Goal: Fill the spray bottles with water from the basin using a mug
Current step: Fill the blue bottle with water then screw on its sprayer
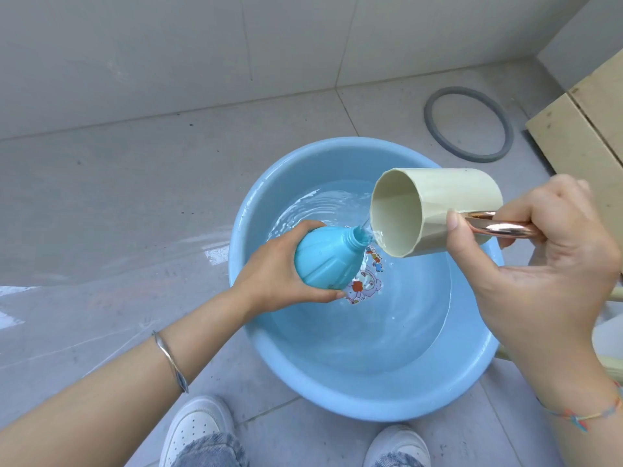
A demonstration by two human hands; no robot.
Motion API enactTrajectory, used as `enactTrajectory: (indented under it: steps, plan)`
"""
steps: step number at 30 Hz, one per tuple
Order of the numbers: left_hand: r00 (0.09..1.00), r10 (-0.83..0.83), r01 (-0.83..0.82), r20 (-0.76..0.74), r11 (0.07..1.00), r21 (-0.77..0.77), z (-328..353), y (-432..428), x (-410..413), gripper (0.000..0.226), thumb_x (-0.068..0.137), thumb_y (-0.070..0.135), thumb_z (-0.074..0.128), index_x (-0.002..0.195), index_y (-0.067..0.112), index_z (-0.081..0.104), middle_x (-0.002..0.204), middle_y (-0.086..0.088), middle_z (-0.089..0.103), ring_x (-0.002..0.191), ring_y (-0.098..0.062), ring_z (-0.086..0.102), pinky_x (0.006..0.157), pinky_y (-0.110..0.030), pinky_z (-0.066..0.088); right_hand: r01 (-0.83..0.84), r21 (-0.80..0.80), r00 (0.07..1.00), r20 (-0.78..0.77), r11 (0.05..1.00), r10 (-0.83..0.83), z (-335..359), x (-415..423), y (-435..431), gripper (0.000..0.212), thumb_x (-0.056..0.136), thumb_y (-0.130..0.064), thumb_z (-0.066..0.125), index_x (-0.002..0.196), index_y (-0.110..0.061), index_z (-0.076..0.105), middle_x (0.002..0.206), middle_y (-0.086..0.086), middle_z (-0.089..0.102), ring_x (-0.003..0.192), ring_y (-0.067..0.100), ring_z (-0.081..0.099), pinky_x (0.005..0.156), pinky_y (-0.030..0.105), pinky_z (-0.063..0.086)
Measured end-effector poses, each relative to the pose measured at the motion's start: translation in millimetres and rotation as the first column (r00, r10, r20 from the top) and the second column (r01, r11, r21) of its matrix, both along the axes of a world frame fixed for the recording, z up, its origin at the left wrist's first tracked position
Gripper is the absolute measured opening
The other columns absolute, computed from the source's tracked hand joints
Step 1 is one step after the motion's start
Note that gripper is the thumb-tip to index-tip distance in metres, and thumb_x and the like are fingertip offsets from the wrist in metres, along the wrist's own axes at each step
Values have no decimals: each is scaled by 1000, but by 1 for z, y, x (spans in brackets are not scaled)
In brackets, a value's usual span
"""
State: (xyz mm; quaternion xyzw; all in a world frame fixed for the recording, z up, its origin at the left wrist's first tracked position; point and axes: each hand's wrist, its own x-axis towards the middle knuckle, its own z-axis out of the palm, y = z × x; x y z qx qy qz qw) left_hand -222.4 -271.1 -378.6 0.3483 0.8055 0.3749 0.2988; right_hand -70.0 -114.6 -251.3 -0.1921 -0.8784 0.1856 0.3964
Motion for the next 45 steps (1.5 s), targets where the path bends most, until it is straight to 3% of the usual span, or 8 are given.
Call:
enactTrajectory:
  steps: [6,17,26,31,35,38,40,45]
  plan:
    - [1000,3,-3,-1,1000,0,-1,0,0,85,49,60,89,120,51,43,107,27,61,99,-2,60,88,-34,52,-14,52,1000,25,999,13,-2,-2,-2,32,82,-16,70,61,-1,52,64,3,39,69,20,33,61,39,32]
    - [1000,2,-2,0,1000,-4,-1,0,0,83,48,61,87,117,52,42,104,27,61,98,-3,60,87,-35,52,-113,257,993,49,960,104,-1,-6,-10,33,83,-15,71,57,-4,53,65,0,36,73,15,27,63,40,30]
    - [1000,2,-2,1,1000,-4,-1,0,0,83,49,60,88,119,51,44,104,28,62,97,0,60,86,-33,53,-157,364,987,66,918,143,-3,-9,-12,32,82,-10,71,55,-3,54,58,6,43,69,20,33,78,25,26]
    - [1000,8,-8,15,1000,12,-1,0,-1,83,49,60,88,119,50,44,105,27,61,98,-1,60,86,-35,52,-66,230,998,26,971,61,-4,-3,-7,31,85,-15,70,59,-4,54,66,-1,37,72,16,29,69,29,27]
    - [1000,10,-10,14,1000,17,-2,0,0,85,49,59,89,121,49,44,108,26,62,100,-3,60,88,-35,52,125,-41,992,-13,991,-126,-9,6,10,32,85,-18,69,66,-12,44,67,-10,37,70,16,34,67,21,31]
    - [1000,14,-14,17,1000,20,-2,0,-1,86,49,59,89,121,50,44,109,26,61,101,-3,60,90,-35,51,201,-164,978,90,966,-188,-29,9,23,32,81,-20,69,63,-12,44,64,-5,42,67,18,39,64,19,32]
    - [1000,12,-13,18,1000,19,-2,-1,-1,85,49,58,89,121,50,44,108,27,61,100,-2,59,89,-34,51,218,-196,963,202,956,-178,-48,12,26,30,77,-23,67,62,-13,44,63,0,44,69,22,42,65,30,34]
    - [1000,14,-15,13,1000,22,-1,0,-1,84,50,57,90,119,52,43,107,30,60,99,4,57,88,-29,51,189,-110,918,372,976,-136,-85,22,24,29,74,-22,66,61,-19,40,62,-3,41,67,20,38,70,29,23]
